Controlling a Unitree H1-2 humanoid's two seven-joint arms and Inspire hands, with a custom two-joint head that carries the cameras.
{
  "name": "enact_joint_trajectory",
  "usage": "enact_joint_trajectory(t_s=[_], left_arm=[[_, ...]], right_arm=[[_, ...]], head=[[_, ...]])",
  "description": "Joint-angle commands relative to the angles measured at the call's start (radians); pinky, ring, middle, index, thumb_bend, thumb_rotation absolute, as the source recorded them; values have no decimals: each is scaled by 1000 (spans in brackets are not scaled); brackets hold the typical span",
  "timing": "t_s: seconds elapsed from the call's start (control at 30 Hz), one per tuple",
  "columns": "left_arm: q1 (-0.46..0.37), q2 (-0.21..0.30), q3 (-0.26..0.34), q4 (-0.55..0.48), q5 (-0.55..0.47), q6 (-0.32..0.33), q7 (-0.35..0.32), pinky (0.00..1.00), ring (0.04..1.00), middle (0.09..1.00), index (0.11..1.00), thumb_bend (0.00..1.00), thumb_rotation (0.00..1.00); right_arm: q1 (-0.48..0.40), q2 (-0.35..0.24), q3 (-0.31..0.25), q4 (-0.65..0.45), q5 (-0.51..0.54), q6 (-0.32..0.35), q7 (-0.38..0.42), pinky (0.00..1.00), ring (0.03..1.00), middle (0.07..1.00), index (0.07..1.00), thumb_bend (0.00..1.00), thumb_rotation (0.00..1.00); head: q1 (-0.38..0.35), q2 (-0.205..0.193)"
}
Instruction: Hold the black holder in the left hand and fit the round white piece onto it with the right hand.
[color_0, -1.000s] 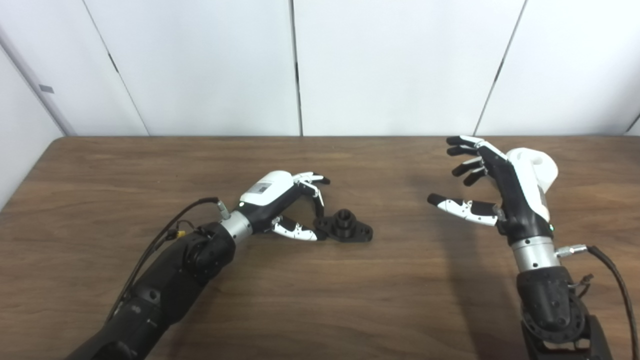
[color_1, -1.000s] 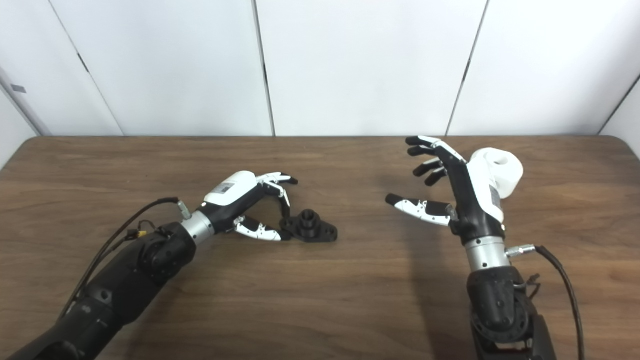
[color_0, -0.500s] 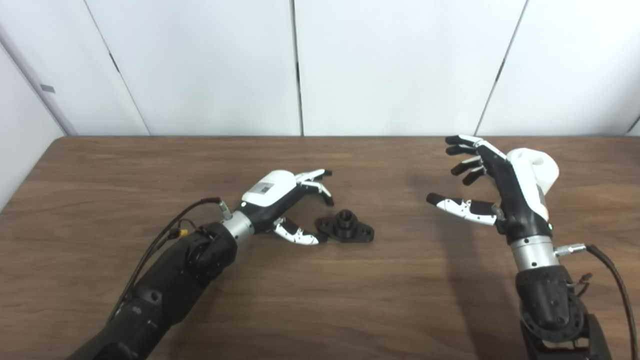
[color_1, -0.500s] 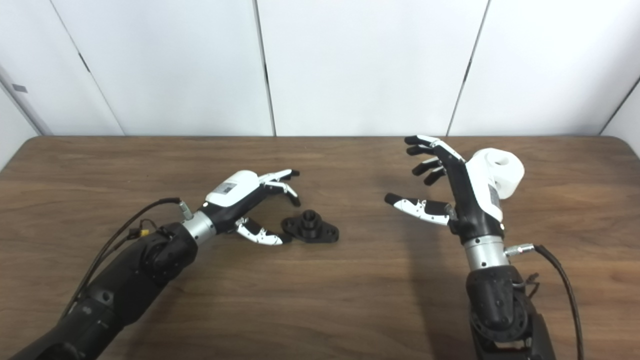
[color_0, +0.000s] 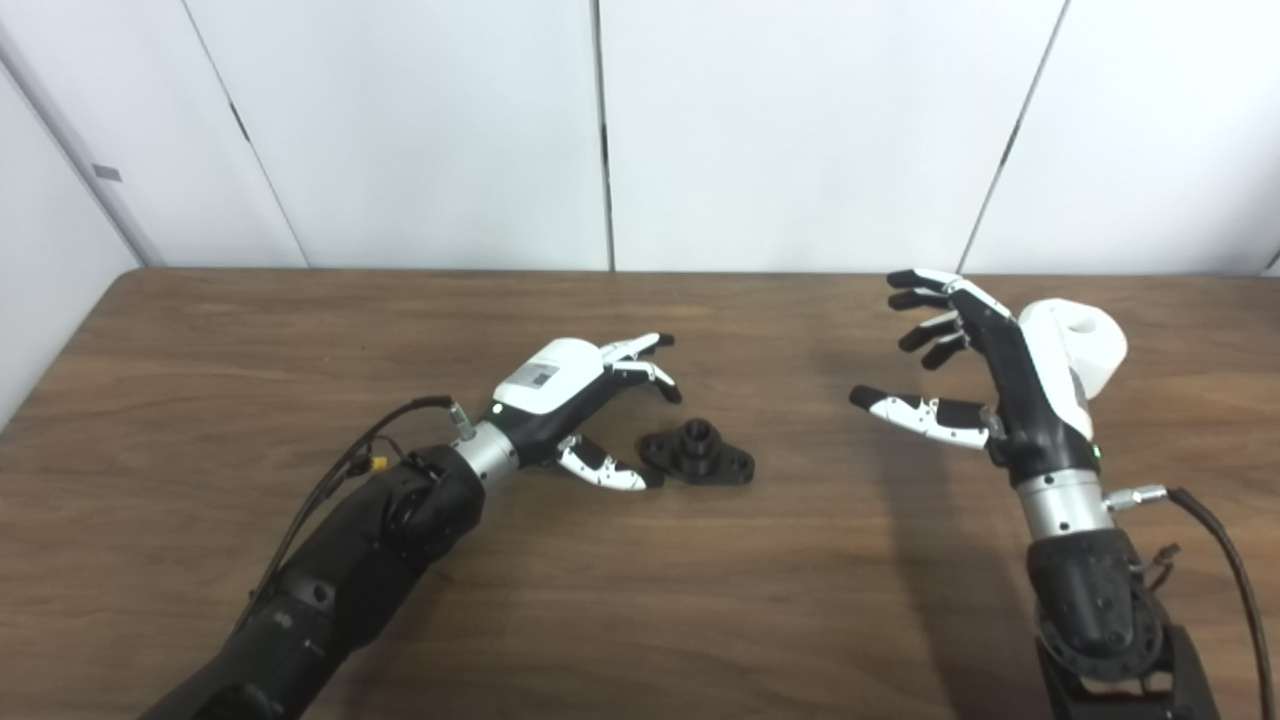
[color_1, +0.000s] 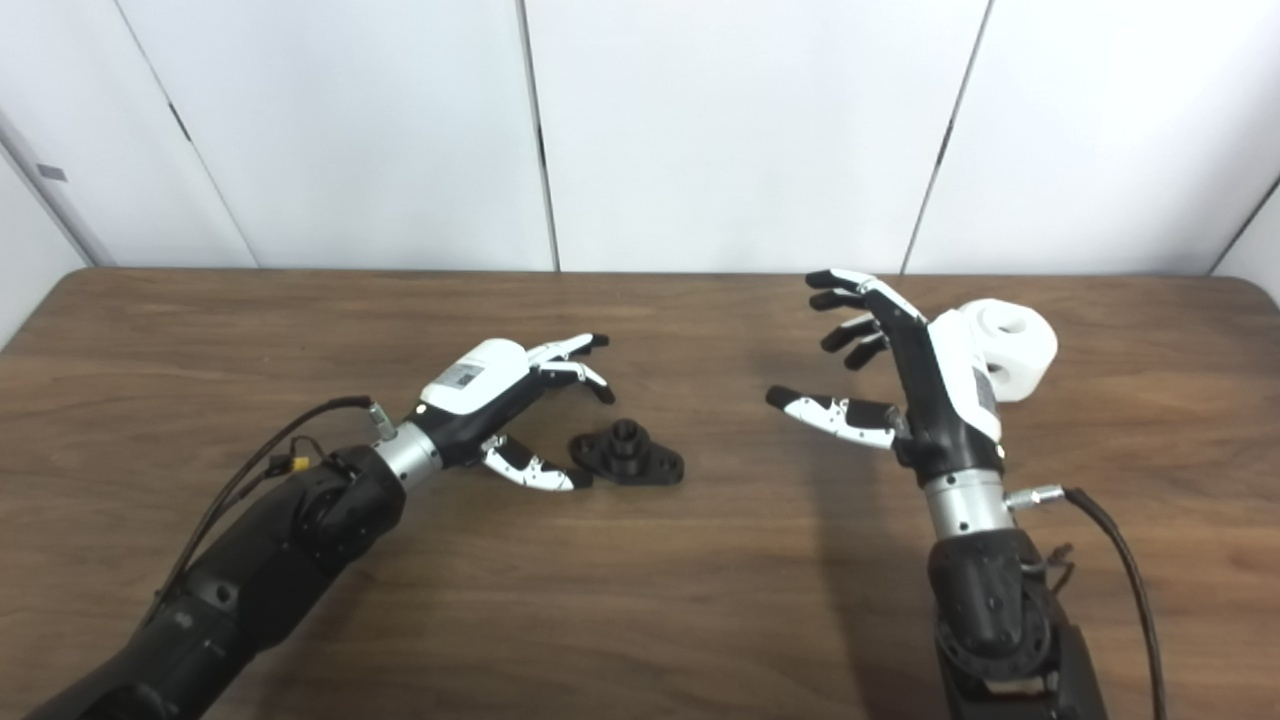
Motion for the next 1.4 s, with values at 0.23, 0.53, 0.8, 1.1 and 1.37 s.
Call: enact_joint_trajectory(t_s=[0.23,0.53,0.8,1.1,1.37], left_arm=[[41,-17,-51,50,13,13,-89,757,931,949,627,1000,140],[21,-25,-83,100,-16,-14,-125,767,932,938,569,1000,169],[3,-28,-103,116,-63,15,-208,829,949,928,545,987,186],[-1,-30,-105,131,-137,-7,-263,911,954,926,486,533,72],[2,-34,-104,117,-147,13,-262,918,958,910,480,525,66]], right_arm=[[-35,2,-4,-28,-3,-7,-16,438,559,703,748,564,176],[-39,3,-5,-26,-2,-7,-17,442,560,705,748,569,181],[-41,2,-5,-25,1,-9,-16,441,560,706,748,566,183],[-41,-1,-6,-27,-4,-8,-16,437,556,707,750,559,170],[-45,-11,-12,-17,7,-17,-14,437,558,707,748,557,179]], head=[[-2,4],[-2,4],[2,3],[-4,2],[-9,-3]])
